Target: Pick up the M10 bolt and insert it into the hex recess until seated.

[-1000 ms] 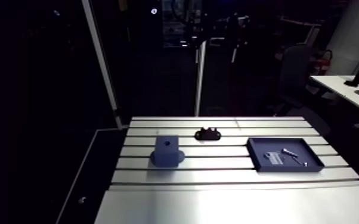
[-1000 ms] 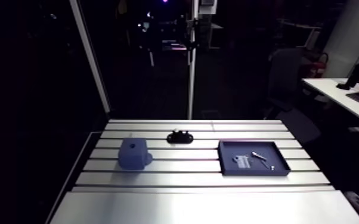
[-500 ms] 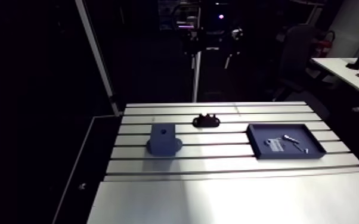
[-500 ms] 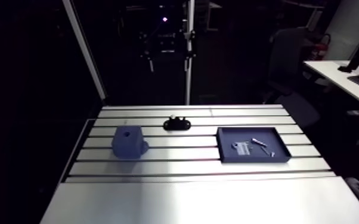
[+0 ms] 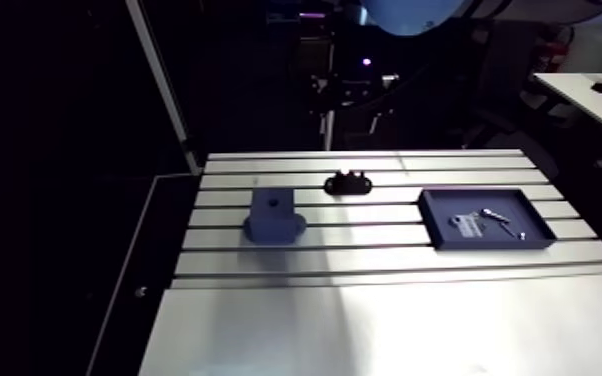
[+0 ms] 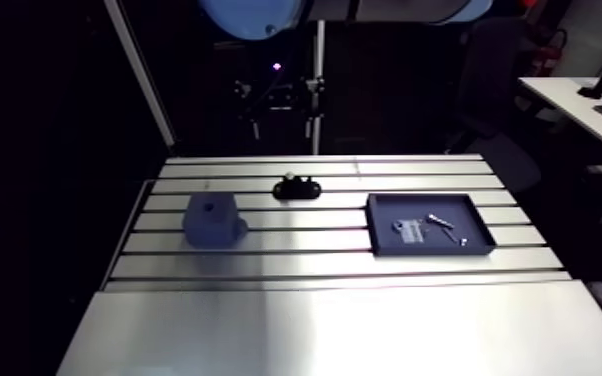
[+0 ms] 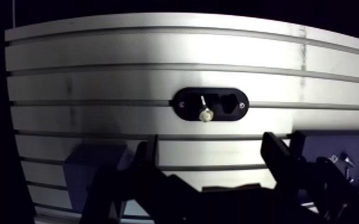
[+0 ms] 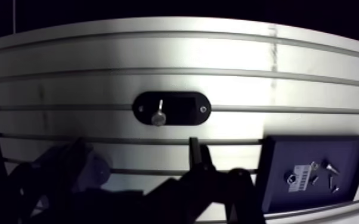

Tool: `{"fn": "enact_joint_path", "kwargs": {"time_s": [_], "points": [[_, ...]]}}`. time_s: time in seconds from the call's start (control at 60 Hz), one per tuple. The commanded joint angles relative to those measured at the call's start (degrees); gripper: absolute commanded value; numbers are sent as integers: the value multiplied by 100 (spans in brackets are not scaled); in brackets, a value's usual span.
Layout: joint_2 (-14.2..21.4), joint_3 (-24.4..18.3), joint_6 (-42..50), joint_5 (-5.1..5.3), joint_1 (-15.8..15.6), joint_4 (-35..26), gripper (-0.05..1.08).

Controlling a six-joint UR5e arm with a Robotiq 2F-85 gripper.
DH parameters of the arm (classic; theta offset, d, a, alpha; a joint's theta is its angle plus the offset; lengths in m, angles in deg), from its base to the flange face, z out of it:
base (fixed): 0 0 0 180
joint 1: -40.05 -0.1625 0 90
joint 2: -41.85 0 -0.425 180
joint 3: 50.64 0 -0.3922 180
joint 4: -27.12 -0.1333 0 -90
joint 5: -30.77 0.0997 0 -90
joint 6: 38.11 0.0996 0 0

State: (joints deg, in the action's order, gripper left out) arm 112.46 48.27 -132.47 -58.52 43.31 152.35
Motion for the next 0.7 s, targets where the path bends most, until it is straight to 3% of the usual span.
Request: {"fn": "enact_joint_path", "kwargs": {"time_s": [0.017, 0.117, 0.35, 0.7], "points": [[-86, 122, 1, -13, 0, 127, 22], [-156, 159, 1, -56, 0, 204, 26], [-286, 229, -15, -49, 0, 305, 37], [-394, 343, -16, -49, 8, 508, 41]]}}
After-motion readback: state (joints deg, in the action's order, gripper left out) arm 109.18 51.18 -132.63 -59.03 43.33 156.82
